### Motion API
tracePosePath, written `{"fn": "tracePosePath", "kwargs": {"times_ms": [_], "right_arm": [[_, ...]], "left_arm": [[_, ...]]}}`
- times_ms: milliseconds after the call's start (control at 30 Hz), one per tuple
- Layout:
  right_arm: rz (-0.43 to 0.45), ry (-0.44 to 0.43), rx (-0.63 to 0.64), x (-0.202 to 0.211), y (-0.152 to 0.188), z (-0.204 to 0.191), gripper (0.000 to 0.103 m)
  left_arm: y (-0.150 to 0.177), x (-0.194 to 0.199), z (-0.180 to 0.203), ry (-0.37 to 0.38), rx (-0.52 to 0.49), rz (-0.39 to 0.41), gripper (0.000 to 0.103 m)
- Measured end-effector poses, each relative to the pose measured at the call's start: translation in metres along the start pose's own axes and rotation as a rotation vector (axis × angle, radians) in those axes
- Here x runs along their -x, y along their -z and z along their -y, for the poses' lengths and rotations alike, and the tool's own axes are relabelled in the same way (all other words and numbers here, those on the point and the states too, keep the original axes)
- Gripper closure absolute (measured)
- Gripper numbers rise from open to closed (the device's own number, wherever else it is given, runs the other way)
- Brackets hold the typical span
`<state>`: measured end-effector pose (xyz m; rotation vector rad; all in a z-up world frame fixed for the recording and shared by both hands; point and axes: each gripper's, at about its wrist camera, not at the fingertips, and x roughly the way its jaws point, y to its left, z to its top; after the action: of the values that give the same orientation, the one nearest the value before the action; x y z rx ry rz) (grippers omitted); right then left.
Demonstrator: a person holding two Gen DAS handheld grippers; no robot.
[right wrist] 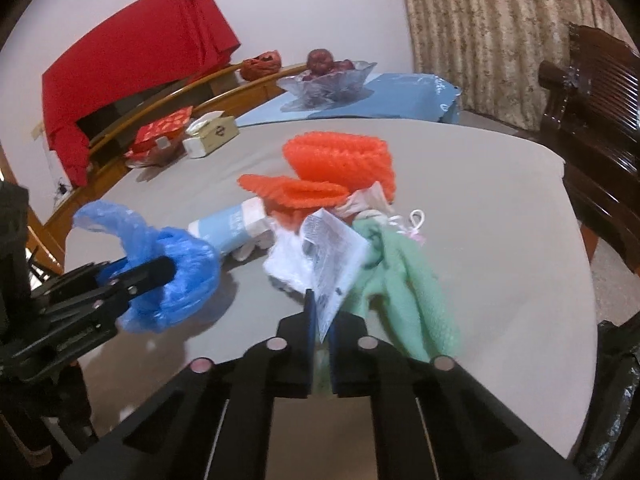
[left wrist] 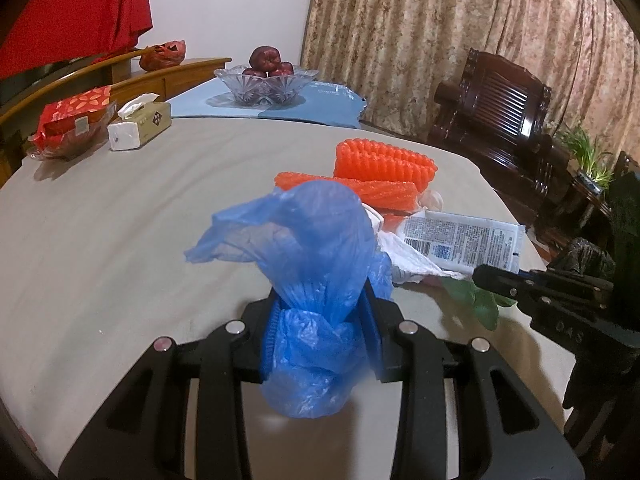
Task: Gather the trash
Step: 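Grasp the white tube with the right tool while the left tool holds the blue bag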
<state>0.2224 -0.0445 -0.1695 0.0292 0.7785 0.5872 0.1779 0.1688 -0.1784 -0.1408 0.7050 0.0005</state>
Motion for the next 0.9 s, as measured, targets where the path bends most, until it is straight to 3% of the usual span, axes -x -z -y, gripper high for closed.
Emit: {"fn": "tracePosePath", "kwargs": {"times_ms": [400,533,900], "right_arm": [[-0.042,0.004,0.078,0.014,0.032,-0.020,0.098],[-0.028,0.009,0.057,0.016,0.025,-0.015,0.091],[-0.044,0.003,0.071,-0.007,0.012,-0.022,0.092]], "left_arm": [[0.014,0.002,0.006,0.012,-0.017,-0.026,0.069],[0.014,0.003,0.005,0.011,-0.023,-0.021,0.069],[0.012,0.000,0.003,0.010,-0.008,-0.027,0.069]]}}
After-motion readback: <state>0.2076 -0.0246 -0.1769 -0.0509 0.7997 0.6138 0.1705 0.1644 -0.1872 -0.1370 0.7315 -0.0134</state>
